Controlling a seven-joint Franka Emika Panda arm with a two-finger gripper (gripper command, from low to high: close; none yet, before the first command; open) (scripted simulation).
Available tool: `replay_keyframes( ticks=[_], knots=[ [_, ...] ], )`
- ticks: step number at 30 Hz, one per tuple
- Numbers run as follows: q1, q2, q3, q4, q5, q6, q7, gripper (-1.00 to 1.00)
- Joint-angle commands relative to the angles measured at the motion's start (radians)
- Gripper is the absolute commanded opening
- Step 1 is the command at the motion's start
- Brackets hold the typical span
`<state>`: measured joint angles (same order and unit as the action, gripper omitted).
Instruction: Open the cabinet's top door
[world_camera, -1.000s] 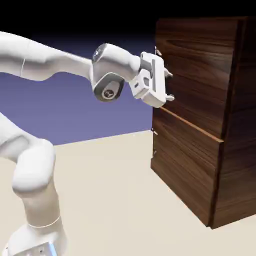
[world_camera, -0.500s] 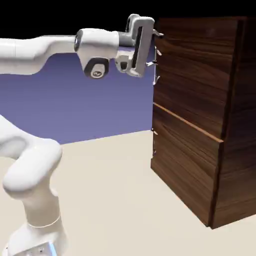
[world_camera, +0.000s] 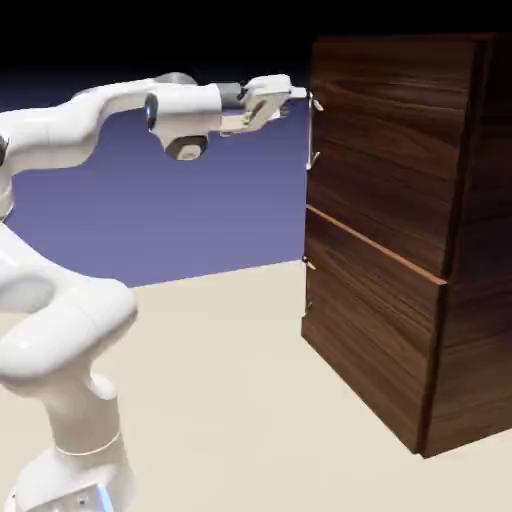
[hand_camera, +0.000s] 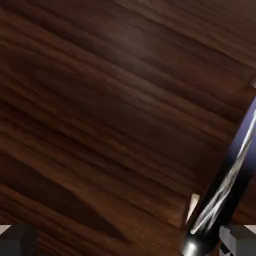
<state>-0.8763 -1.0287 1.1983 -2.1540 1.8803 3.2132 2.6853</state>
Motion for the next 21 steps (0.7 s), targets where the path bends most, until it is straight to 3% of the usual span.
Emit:
replay_keyframes(
  ticks=[1,5,11,12,21],
  knots=[
    [-0.020,-0.010,0.027,0.015,0.042,0.004,0.044,0.00],
    [-0.089,-0.046,0.120,0.066,0.189,0.018,0.195,0.00],
    [-0.267,-0.071,0.171,0.182,0.214,-0.046,0.209,0.00],
    [-0.267,-0.071,0.171,0.182,0.214,-0.046,0.209,-1.00],
    [-0.090,-0.332,-0.029,-0.106,0.320,-0.392,0.212,-1.00]
  ],
)
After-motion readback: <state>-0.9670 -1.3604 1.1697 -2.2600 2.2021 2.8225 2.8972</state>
